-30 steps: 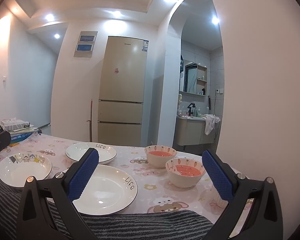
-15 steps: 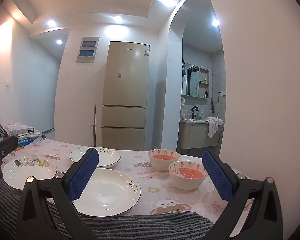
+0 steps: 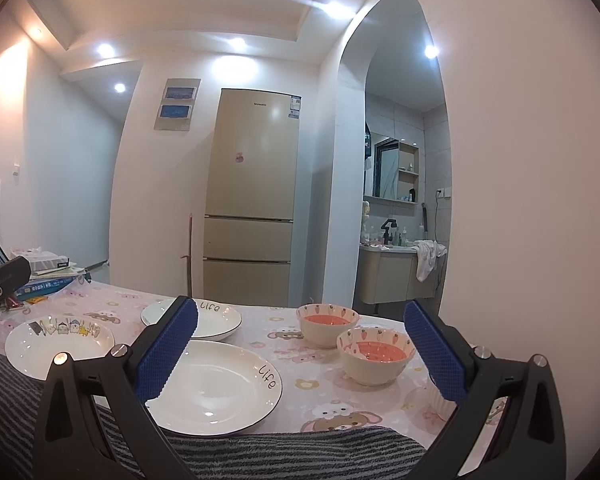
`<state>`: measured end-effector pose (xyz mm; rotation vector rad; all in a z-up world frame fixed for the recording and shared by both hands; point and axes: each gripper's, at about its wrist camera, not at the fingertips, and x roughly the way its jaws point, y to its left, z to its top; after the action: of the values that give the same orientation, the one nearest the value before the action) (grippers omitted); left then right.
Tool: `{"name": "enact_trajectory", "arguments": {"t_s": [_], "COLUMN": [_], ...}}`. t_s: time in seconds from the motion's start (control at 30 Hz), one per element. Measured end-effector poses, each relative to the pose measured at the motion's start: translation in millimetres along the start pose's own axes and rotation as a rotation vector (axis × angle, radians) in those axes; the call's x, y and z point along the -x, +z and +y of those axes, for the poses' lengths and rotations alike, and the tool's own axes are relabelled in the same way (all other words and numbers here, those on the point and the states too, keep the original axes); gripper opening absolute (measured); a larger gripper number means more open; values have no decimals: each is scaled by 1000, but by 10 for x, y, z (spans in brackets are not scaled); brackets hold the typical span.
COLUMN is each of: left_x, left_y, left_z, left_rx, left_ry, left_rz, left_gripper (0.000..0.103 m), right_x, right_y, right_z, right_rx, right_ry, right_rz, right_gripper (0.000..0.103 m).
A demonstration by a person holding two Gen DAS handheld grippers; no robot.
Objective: Organize plates and bowls
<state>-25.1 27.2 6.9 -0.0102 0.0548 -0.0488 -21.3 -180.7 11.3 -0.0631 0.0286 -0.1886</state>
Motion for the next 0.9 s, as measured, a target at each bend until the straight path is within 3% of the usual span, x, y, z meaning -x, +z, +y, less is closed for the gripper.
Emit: {"name": "enact_trajectory", "arguments": {"t_s": [0.27,0.53,0.9], "left_x": [-33,-115,-185], "left_y": [-21,-41,-18], "left_z": [-68,86,39], "left_rx": [-56,20,8], "left_ry": [39,21,34], "left_rz": [16,68,83], "left_gripper": [103,103,103], "right_x": [-6,15,74], "right_y": [2,2,15], "right_z": [11,64,-20], "right_rx": [1,32,3], "right_ry": [5,-32,-77], "right_rz": [1,-10,-36], "right_gripper": [103,103,103]}}
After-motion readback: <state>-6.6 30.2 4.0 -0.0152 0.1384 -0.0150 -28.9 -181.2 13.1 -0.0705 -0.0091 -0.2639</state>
